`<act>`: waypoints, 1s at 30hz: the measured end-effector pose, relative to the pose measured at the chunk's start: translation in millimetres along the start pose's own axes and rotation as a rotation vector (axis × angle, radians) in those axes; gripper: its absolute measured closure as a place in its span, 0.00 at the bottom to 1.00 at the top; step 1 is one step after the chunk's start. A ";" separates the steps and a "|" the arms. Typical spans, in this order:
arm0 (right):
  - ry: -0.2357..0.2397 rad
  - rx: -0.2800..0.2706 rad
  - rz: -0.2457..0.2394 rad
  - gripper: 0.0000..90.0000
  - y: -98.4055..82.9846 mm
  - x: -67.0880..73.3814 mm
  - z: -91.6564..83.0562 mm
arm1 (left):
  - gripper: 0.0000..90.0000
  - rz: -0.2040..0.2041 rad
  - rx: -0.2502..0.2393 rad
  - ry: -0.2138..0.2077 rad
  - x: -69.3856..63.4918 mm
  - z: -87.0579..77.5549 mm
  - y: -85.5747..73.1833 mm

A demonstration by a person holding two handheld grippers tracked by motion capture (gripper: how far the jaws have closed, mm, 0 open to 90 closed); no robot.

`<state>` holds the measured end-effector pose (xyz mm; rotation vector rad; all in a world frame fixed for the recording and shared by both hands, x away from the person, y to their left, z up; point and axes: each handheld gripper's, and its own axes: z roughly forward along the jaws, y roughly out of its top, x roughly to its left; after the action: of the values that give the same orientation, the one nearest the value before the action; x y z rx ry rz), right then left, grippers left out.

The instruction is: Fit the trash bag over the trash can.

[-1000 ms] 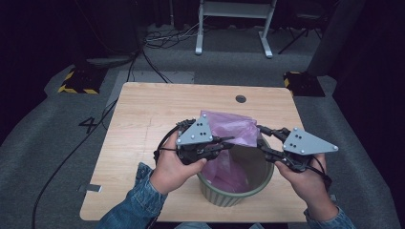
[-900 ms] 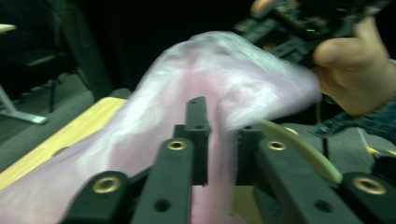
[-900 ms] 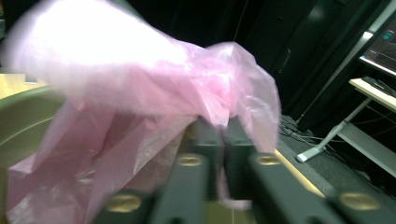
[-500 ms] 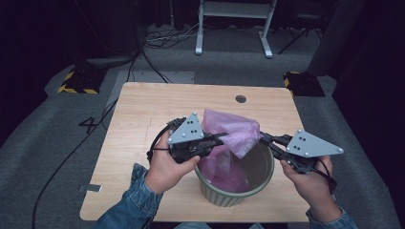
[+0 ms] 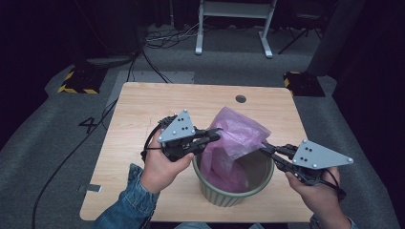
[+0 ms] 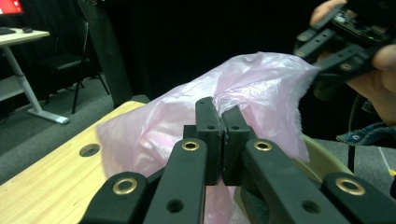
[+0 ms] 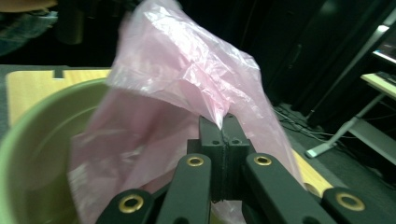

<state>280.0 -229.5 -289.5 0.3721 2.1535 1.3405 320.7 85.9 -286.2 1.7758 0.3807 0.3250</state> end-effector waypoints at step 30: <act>-0.072 0.051 0.097 1.00 -16.8 -26.6 -14.3 | 1.00 -0.022 -0.012 0.020 5.0 -9.9 -0.4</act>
<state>293.7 -261.1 -291.1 0.5434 2.1367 1.3054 321.1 96.8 -284.2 1.7566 0.4111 0.3288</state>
